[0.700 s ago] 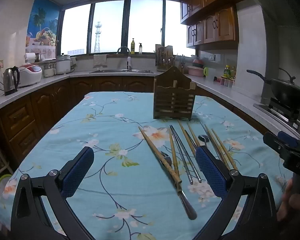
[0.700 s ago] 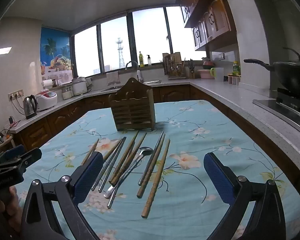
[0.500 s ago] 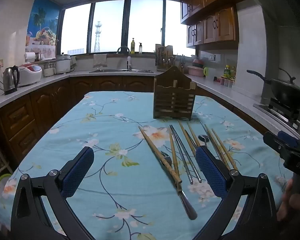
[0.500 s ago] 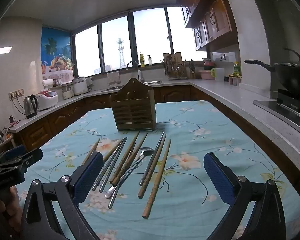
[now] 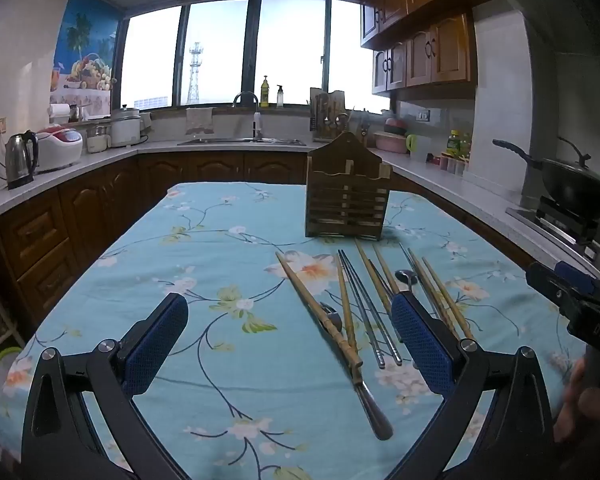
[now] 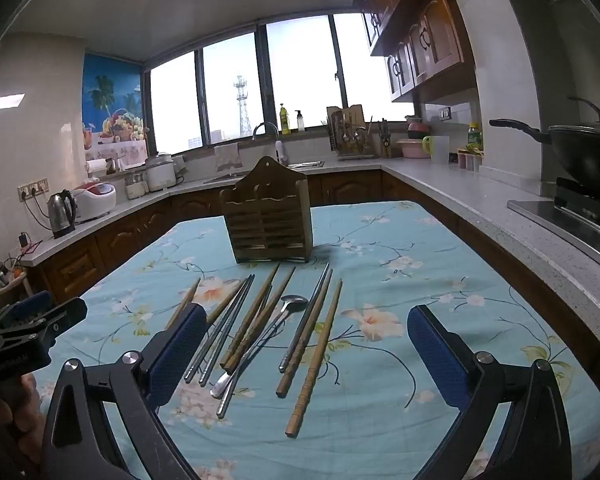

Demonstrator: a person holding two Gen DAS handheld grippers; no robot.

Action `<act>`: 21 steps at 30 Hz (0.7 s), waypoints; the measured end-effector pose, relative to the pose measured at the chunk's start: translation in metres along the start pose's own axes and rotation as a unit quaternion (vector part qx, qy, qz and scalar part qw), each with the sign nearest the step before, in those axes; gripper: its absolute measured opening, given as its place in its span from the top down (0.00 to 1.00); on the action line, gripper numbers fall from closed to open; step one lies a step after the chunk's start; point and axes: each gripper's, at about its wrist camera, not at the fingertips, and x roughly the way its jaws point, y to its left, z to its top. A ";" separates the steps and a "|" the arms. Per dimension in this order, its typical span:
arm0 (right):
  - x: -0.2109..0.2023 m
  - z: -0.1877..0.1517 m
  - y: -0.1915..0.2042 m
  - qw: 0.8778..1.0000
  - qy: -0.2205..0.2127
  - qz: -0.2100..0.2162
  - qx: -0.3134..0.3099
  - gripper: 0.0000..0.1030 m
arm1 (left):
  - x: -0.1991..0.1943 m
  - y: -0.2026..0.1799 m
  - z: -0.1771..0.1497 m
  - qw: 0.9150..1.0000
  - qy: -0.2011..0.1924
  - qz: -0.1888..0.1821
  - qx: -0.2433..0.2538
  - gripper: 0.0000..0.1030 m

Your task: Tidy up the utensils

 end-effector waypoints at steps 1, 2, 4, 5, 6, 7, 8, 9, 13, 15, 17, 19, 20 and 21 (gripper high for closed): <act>0.001 0.001 0.001 1.000 0.001 0.000 0.000 0.01 | 0.000 -0.001 0.000 1.000 0.000 0.000 0.001 0.00; 0.001 0.001 0.001 1.000 0.001 0.000 0.000 0.01 | 0.000 0.000 0.000 1.000 0.000 -0.001 0.001 0.00; 0.001 0.001 0.001 1.000 0.001 0.000 -0.001 0.01 | 0.000 -0.001 0.001 1.000 -0.001 -0.001 0.001 0.00; 0.001 0.001 0.001 1.000 0.001 0.000 0.000 0.01 | 0.000 -0.001 0.001 1.000 -0.002 -0.003 0.001 0.00; 0.001 0.001 0.001 1.000 0.002 0.001 0.000 0.01 | 0.000 -0.002 0.002 1.000 -0.002 -0.004 0.002 0.00; 0.000 0.004 0.003 1.000 0.001 0.001 0.000 0.01 | 0.000 -0.003 0.002 1.000 -0.003 -0.004 0.002 0.00; -0.001 0.005 0.003 1.000 0.000 0.002 0.000 0.01 | 0.000 -0.003 0.003 1.000 -0.004 -0.005 0.002 0.00; -0.003 0.007 0.003 1.000 -0.001 0.002 0.000 0.01 | 0.000 -0.003 0.004 1.000 -0.004 -0.007 0.001 0.00; 0.001 0.010 0.001 1.000 0.000 0.007 0.003 0.01 | 0.006 0.001 0.008 1.000 0.008 -0.018 -0.011 0.00; 0.003 0.013 0.000 1.000 0.001 0.008 0.005 0.01 | 0.011 0.004 0.010 0.999 0.017 -0.024 -0.020 0.00; 0.005 0.015 0.000 1.000 0.003 0.009 0.008 0.01 | 0.017 0.007 0.012 0.999 0.028 -0.029 -0.029 0.00; 0.010 0.018 -0.003 1.000 0.012 0.008 0.015 0.01 | 0.023 0.009 0.014 0.998 0.037 -0.031 -0.034 0.00; 0.013 0.019 -0.004 1.000 0.017 0.006 0.018 0.01 | 0.028 0.011 0.017 0.998 0.044 -0.032 -0.037 0.00; 0.016 0.020 -0.006 0.999 0.023 0.007 0.022 0.01 | 0.033 0.011 0.018 0.997 0.050 -0.033 -0.039 0.00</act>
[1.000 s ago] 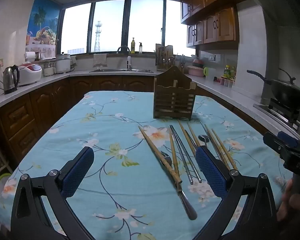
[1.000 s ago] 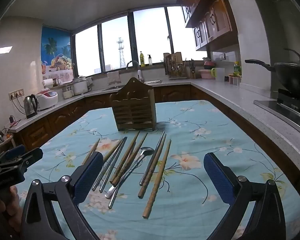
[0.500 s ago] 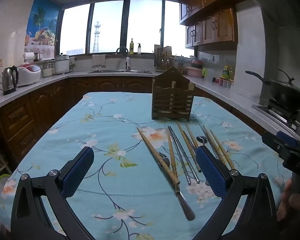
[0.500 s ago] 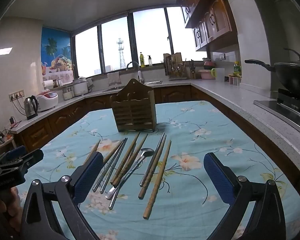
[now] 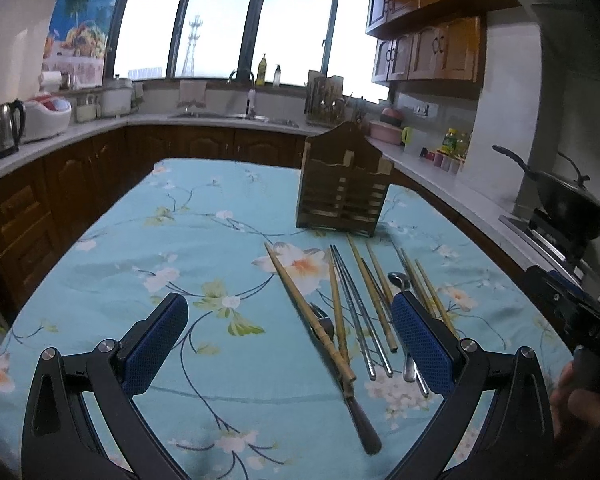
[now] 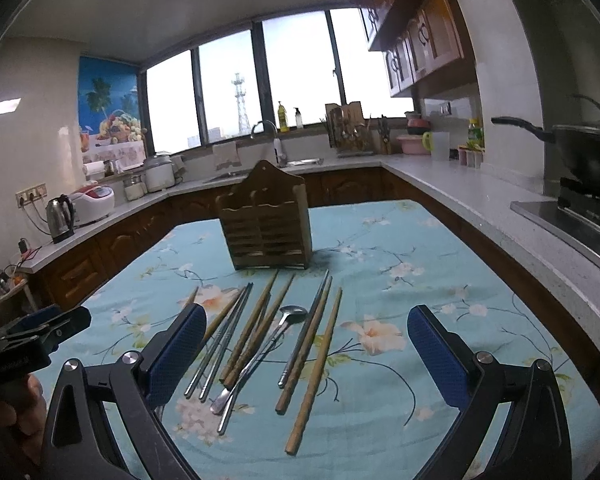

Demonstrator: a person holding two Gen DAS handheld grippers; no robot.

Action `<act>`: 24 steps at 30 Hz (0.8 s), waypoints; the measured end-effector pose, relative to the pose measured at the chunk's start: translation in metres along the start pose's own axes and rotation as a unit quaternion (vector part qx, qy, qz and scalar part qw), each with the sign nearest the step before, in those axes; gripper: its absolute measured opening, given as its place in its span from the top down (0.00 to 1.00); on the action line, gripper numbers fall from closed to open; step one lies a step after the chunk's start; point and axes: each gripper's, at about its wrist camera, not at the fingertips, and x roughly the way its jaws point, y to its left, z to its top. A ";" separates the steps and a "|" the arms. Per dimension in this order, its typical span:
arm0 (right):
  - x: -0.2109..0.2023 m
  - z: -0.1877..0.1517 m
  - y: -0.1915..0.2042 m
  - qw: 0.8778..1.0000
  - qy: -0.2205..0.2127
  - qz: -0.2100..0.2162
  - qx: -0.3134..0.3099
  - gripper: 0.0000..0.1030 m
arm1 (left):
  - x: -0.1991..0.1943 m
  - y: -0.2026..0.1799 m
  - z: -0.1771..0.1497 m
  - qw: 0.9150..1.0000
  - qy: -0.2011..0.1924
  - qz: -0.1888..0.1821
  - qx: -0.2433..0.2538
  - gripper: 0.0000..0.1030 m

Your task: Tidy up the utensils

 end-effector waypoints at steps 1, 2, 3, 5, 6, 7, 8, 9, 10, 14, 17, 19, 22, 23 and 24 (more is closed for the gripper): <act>0.003 0.001 -0.002 1.000 0.007 0.000 0.002 0.01 | 0.004 0.001 0.002 1.000 0.006 0.000 -0.002 0.00; 0.007 0.003 -0.003 1.000 0.014 -0.002 0.003 0.01 | 0.009 0.002 0.005 1.000 0.012 0.000 -0.003 0.00; 0.011 0.004 -0.004 1.000 0.020 -0.003 0.004 0.01 | 0.014 0.002 0.008 1.000 0.019 0.001 -0.003 0.00; 0.018 0.007 -0.005 1.000 0.026 -0.002 0.010 0.01 | 0.025 0.004 0.013 0.999 0.033 0.001 -0.005 0.00; 0.023 0.009 -0.006 0.999 0.030 -0.002 0.014 0.01 | 0.030 0.006 0.015 0.999 0.039 0.000 -0.008 0.00; 0.026 0.010 -0.007 0.999 0.034 -0.002 0.016 0.01 | 0.036 0.008 0.017 0.999 0.046 -0.001 -0.011 0.00; 0.031 0.012 -0.008 0.999 0.040 0.001 0.021 0.01 | 0.045 0.010 0.021 0.998 0.058 -0.003 -0.017 0.00; 0.035 0.014 -0.009 0.998 0.048 0.004 0.026 0.02 | 0.051 0.013 0.023 0.998 0.066 -0.003 -0.021 0.00; 0.041 0.016 -0.010 0.998 0.053 0.005 0.029 0.02 | 0.057 0.015 0.025 0.997 0.073 -0.006 -0.026 0.02; 0.064 0.026 -0.012 0.997 0.073 0.011 0.035 0.12 | 0.087 0.025 0.034 0.992 0.116 -0.015 -0.051 0.09; 0.085 0.034 -0.013 0.994 0.095 0.016 0.043 0.26 | 0.105 0.027 0.041 0.988 0.139 -0.019 -0.057 0.17; 0.099 0.039 -0.012 0.993 0.104 0.024 0.050 0.35 | 0.116 0.027 0.046 0.986 0.153 -0.021 -0.056 0.24; 0.126 0.046 -0.008 0.989 0.131 0.036 0.056 0.43 | 0.134 0.028 0.051 0.983 0.175 -0.026 -0.054 0.32; 0.138 0.046 -0.006 0.987 0.147 0.034 0.050 0.46 | 0.142 0.028 0.053 0.981 0.184 -0.028 -0.054 0.33; 0.149 0.046 -0.004 0.985 0.162 0.035 0.052 0.50 | 0.148 0.027 0.055 0.980 0.191 -0.029 -0.054 0.34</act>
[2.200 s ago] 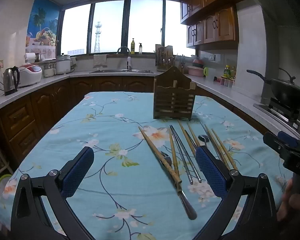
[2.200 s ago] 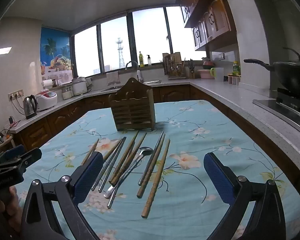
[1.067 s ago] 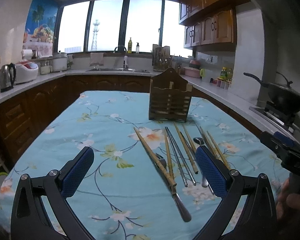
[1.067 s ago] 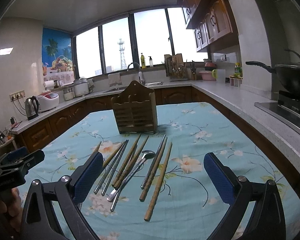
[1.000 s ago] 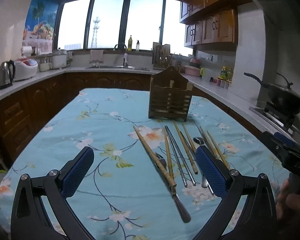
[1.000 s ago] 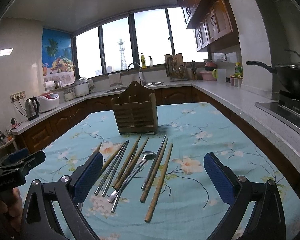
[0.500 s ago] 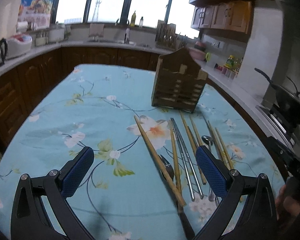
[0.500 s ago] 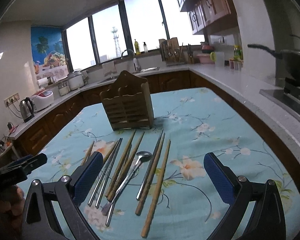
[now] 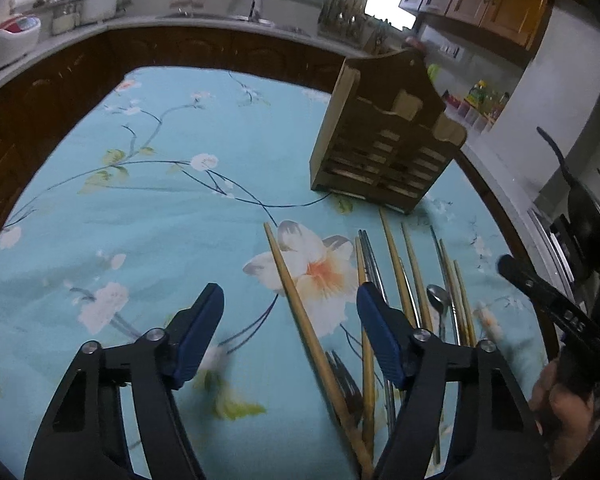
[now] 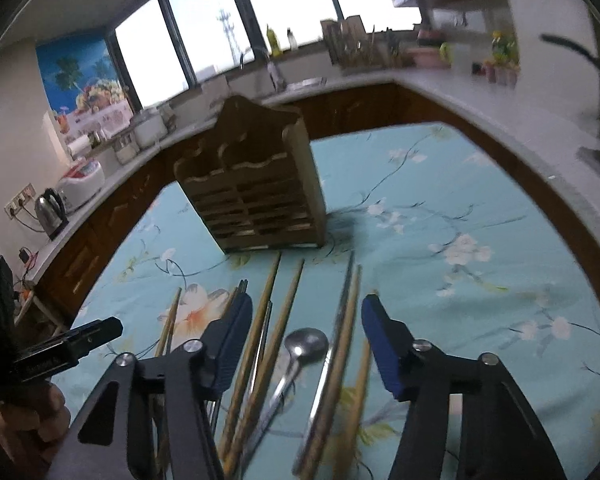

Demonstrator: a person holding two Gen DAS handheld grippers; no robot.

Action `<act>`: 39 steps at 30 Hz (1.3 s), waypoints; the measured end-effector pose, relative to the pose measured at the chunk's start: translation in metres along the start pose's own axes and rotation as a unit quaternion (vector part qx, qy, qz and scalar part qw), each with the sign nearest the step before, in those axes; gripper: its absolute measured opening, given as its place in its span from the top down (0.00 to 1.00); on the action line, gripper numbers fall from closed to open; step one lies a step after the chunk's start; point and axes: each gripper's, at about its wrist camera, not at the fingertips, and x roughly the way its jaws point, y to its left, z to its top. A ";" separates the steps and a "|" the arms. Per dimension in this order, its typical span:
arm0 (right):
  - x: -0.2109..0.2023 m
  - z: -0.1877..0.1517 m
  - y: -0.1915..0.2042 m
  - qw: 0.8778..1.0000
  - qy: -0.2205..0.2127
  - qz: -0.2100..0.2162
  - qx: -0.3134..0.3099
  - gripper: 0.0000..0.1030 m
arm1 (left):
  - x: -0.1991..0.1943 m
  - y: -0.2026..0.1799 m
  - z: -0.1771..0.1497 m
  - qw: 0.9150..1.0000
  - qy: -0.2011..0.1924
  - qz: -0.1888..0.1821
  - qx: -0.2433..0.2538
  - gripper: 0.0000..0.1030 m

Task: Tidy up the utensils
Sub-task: 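Close the left tool on a wooden chopstick while the right tool grasps another, then lift both held chopsticks and lower them into the wooden holder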

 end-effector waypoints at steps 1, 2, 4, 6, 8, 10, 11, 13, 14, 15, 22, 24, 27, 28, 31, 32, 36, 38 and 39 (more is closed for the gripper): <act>0.009 0.001 0.001 1.000 0.013 0.002 0.001 0.52 | 0.004 0.001 0.003 1.000 0.005 0.000 0.000 0.36; 0.018 0.003 0.002 1.000 0.025 -0.001 -0.003 0.56 | 0.010 0.001 0.006 1.000 0.013 0.000 -0.001 0.36; 0.037 0.006 0.003 0.999 0.051 -0.012 -0.009 0.59 | 0.019 0.001 0.011 1.000 0.026 0.001 0.001 0.39; 0.053 0.009 0.005 0.998 0.065 -0.011 -0.008 0.60 | 0.027 0.001 0.014 0.999 0.035 0.004 0.003 0.42; 0.066 0.011 0.005 0.997 0.078 -0.023 -0.012 0.64 | 0.037 0.001 0.017 0.999 0.046 0.005 0.004 0.45; 0.077 0.013 0.004 0.995 0.092 -0.025 -0.008 0.66 | 0.045 0.001 0.019 0.999 0.054 0.006 0.005 0.50; 0.083 0.014 0.004 0.995 0.099 -0.025 -0.006 0.67 | 0.049 0.001 0.020 0.998 0.057 0.007 0.005 0.51; 0.092 0.016 0.006 0.994 0.104 -0.026 -0.011 0.68 | 0.057 0.002 0.022 0.998 0.066 0.009 0.006 0.59; 0.097 0.017 0.007 0.994 0.107 -0.026 -0.013 0.68 | 0.062 0.003 0.023 0.997 0.071 0.008 0.005 0.61; 0.102 0.017 0.009 0.993 0.112 -0.027 -0.015 0.69 | 0.066 0.003 0.024 0.997 0.075 0.007 0.003 0.65; 0.123 0.023 0.011 0.990 0.128 -0.046 -0.033 0.77 | 0.082 -0.003 0.029 0.996 0.081 0.031 0.023 0.77; 0.124 0.026 0.014 0.989 0.131 -0.048 -0.043 0.82 | 0.085 -0.007 0.030 0.995 0.079 0.041 0.033 0.86; 0.124 0.027 0.016 0.989 0.125 -0.061 -0.055 0.91 | 0.087 -0.013 0.029 0.995 0.074 0.050 0.051 0.93; 0.125 0.027 0.014 0.989 0.124 -0.058 -0.050 0.92 | 0.087 -0.013 0.029 0.995 0.074 0.049 0.051 0.94; 0.119 0.030 0.010 0.991 0.125 -0.041 -0.033 0.94 | 0.083 -0.008 0.029 0.996 0.076 0.031 0.036 0.95; 0.116 0.030 0.008 0.992 0.124 -0.028 -0.021 0.94 | 0.079 -0.006 0.029 0.996 0.072 0.026 0.033 0.95; 0.088 0.034 0.003 0.995 0.102 0.005 0.002 0.95 | 0.054 0.000 0.034 0.998 0.051 0.009 0.023 0.95; 0.067 0.038 0.004 0.996 0.086 0.018 0.002 0.95 | 0.036 0.002 0.035 0.999 0.037 -0.002 0.021 0.95; 0.056 0.040 0.005 0.997 0.077 0.028 0.002 0.95 | 0.029 0.002 0.036 0.999 0.031 -0.006 0.021 0.95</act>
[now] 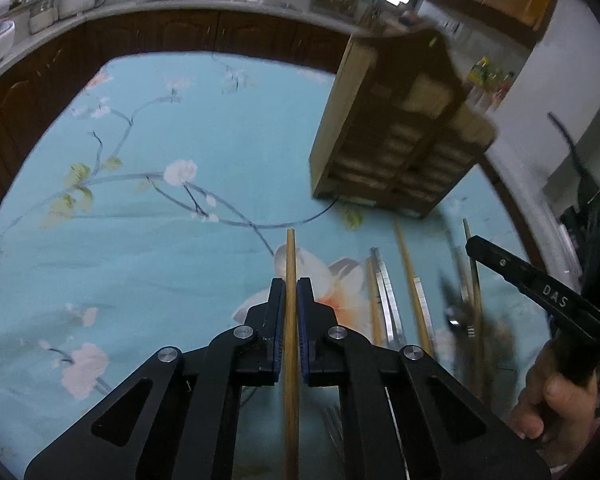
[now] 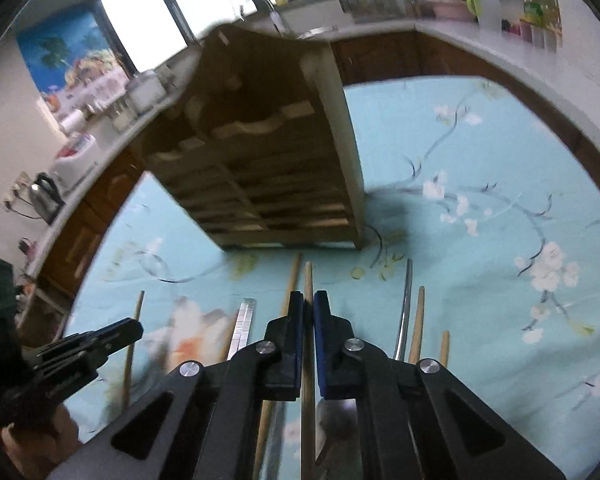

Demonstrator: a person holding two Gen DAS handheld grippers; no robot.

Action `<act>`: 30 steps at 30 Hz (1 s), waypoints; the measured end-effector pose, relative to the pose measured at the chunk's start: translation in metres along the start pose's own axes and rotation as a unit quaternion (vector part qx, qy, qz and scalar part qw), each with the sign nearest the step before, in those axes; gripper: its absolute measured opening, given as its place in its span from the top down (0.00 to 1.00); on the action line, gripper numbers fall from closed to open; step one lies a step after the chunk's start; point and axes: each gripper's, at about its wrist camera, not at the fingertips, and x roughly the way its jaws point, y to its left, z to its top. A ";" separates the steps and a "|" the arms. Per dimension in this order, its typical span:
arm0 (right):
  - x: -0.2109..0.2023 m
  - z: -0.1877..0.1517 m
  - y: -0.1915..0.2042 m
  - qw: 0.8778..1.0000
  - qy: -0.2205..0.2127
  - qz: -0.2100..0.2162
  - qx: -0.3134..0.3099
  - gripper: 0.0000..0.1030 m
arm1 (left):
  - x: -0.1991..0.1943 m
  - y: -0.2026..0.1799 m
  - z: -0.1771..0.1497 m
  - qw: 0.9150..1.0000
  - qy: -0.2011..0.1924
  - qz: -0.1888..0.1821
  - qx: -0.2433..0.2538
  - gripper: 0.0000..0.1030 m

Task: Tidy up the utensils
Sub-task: 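Lift both held chopsticks and lower them into the wooden holder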

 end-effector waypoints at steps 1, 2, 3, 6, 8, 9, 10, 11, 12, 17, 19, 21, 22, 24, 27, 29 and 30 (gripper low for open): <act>-0.008 0.000 0.001 1.000 -0.006 0.006 -0.001 0.95 | -0.010 -0.001 0.001 1.000 -0.009 -0.006 0.000 0.95; -0.020 0.000 0.003 1.000 -0.015 0.011 -0.005 0.95 | -0.021 -0.003 0.001 1.000 -0.018 -0.014 0.002 0.95; -0.032 0.001 0.005 1.000 -0.026 0.016 -0.007 0.95 | -0.028 -0.004 0.002 1.000 -0.024 -0.019 0.003 0.95; -0.062 0.003 0.011 0.998 -0.051 0.030 -0.011 0.95 | -0.056 -0.010 0.005 0.998 -0.050 -0.030 0.012 0.95; -0.076 0.008 0.018 0.997 -0.069 0.032 -0.016 0.95 | -0.071 -0.013 0.007 0.997 -0.062 -0.037 0.015 0.95; -0.085 0.010 0.021 0.996 -0.078 0.038 -0.017 0.95 | -0.082 -0.014 0.009 0.996 -0.072 -0.042 0.015 0.95; -0.089 0.010 0.025 0.995 -0.086 0.040 -0.019 0.95 | -0.089 -0.015 0.009 0.996 -0.079 -0.044 0.015 0.95; -0.096 0.013 0.028 0.994 -0.097 0.039 -0.021 0.95 | -0.098 -0.015 0.011 0.995 -0.090 -0.045 0.016 0.95; -0.101 0.015 0.033 0.993 -0.108 0.041 -0.022 0.95 | -0.104 -0.015 0.011 0.994 -0.098 -0.045 0.016 0.95; -0.124 0.023 0.036 0.988 -0.147 0.045 -0.022 0.95 | -0.134 -0.018 0.021 0.989 -0.138 -0.049 0.020 0.95; -0.132 0.028 0.036 0.985 -0.163 0.044 -0.024 0.95 | -0.142 -0.019 0.025 0.987 -0.149 -0.048 0.023 0.95; -0.136 0.034 0.037 0.983 -0.175 0.041 -0.028 0.95 | -0.146 -0.020 0.030 0.986 -0.160 -0.050 0.024 0.95; -0.137 0.035 0.037 0.983 -0.178 0.041 -0.029 0.95 | -0.147 -0.021 0.031 0.985 -0.162 -0.049 0.025 0.95; -0.139 0.041 0.037 0.981 -0.187 0.040 -0.028 0.95 | -0.149 -0.021 0.036 0.984 -0.169 -0.054 0.025 0.95; -0.140 0.047 0.038 0.979 -0.198 0.040 -0.028 0.95 | -0.152 -0.022 0.046 0.981 -0.184 -0.055 0.024 0.95; -0.142 0.054 0.038 0.978 -0.205 0.037 -0.027 0.95 | -0.156 -0.022 0.054 0.979 -0.199 -0.049 0.020 0.95; -0.143 0.059 0.038 0.977 -0.208 0.039 -0.026 0.95 | -0.156 -0.023 0.059 0.977 -0.205 -0.050 0.018 0.95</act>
